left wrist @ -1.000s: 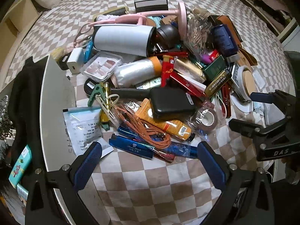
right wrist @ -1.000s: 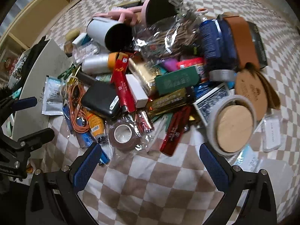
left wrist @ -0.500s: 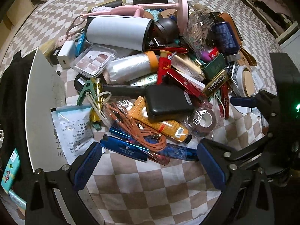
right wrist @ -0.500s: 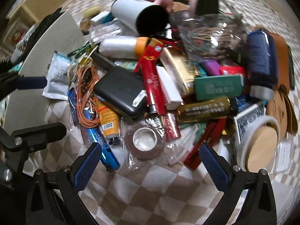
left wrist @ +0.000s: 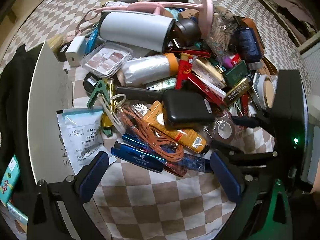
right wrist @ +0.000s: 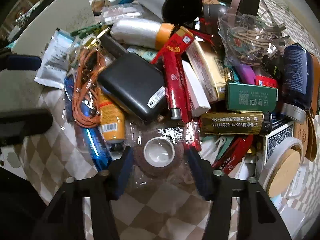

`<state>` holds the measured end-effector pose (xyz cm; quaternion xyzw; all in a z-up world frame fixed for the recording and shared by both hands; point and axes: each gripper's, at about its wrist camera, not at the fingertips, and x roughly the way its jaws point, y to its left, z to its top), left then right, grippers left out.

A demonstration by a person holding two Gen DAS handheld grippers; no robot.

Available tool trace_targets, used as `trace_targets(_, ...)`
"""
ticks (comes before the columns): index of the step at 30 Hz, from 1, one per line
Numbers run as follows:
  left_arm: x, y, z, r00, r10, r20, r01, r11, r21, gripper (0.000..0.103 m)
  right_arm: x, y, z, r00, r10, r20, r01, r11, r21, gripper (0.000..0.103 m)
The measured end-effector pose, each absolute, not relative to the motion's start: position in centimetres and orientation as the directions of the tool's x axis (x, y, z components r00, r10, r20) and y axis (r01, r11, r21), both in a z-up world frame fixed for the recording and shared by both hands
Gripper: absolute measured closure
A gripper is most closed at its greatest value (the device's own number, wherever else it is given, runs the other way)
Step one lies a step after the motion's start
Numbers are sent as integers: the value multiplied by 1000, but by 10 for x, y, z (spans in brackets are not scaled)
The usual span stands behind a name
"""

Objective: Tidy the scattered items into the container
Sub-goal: 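Grasp the bagged brown tape roll with the right gripper while the left gripper grasps the bagged orange cable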

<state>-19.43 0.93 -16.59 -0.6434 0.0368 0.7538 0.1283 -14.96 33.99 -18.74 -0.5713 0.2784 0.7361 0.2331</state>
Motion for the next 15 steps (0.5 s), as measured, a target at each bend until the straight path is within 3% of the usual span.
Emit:
trace_targets(7,-200,20,-177,-102,155,-983,-252,-960,-125,2,-140,336,-187,-228,2,-974,-651,-744,151,52)
trace_targets(11,-205,25,-186,-65,161,-985,-247,-959,-141,27,-129,333,-190,-233,-17,-972,-656,-735,170,52)
trace_targets(15,-208,29,-196,-39,129,-991,-246,-962,-115,29,-121,331,-191,-243,-36,-969,-661,-725,193,52)
